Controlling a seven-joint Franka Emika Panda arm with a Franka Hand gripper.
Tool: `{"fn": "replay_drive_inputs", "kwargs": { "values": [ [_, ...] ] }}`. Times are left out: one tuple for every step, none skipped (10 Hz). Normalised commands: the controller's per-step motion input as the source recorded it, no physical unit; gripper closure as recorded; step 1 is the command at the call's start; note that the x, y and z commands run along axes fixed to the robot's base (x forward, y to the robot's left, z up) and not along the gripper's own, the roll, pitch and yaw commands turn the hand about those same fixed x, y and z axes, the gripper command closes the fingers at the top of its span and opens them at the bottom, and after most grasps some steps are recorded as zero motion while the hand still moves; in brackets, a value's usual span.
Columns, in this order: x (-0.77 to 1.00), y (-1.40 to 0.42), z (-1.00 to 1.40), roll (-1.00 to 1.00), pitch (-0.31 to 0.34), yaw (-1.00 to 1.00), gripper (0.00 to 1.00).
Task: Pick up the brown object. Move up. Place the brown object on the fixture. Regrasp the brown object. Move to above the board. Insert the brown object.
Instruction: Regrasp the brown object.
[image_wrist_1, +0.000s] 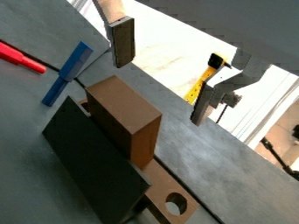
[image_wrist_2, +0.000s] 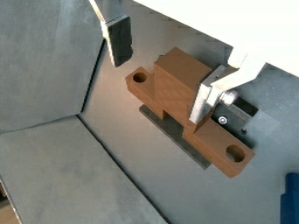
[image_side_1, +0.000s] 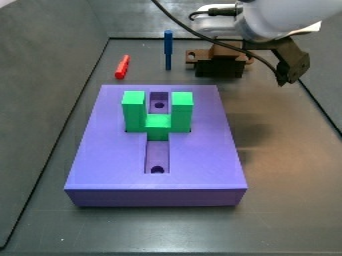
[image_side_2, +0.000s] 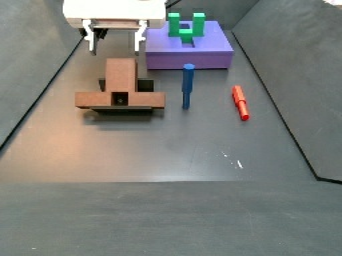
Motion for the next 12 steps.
{"fn": "replay_drive_inputs", "kwargs": {
  "values": [
    [0.0,-0.13,-0.09,0.56,0.12,0.0,0.0],
    [0.08,-0.14,-0.05,0.47,0.12,0.0,0.0],
    [0.06,-0.07,-0.06,0.37,0.074,0.0,0.0],
    [0.03,-0.03,-0.05,0.23,0.0,0.0,0.0],
    [0.0,0.0,-0.11,0.3,0.026,0.0,0.0],
    [0.01,0.0,-0.15,0.3,0.031,0.01,0.0],
    [0.06,0.05,-0.05,0.0,0.0,0.06,0.0],
    [0.07,0.07,-0.02,0.0,-0.006,0.06,0.0],
    [0.08,0.08,-0.05,-0.14,-0.086,0.06,0.0],
    [0.06,0.07,-0.1,-0.19,-0.12,0.06,0.0],
    [0.1,0.08,-0.19,-0.15,-0.089,0.09,0.0],
    [0.26,0.03,-0.29,-0.14,0.0,0.05,0.0]
  ]
}}
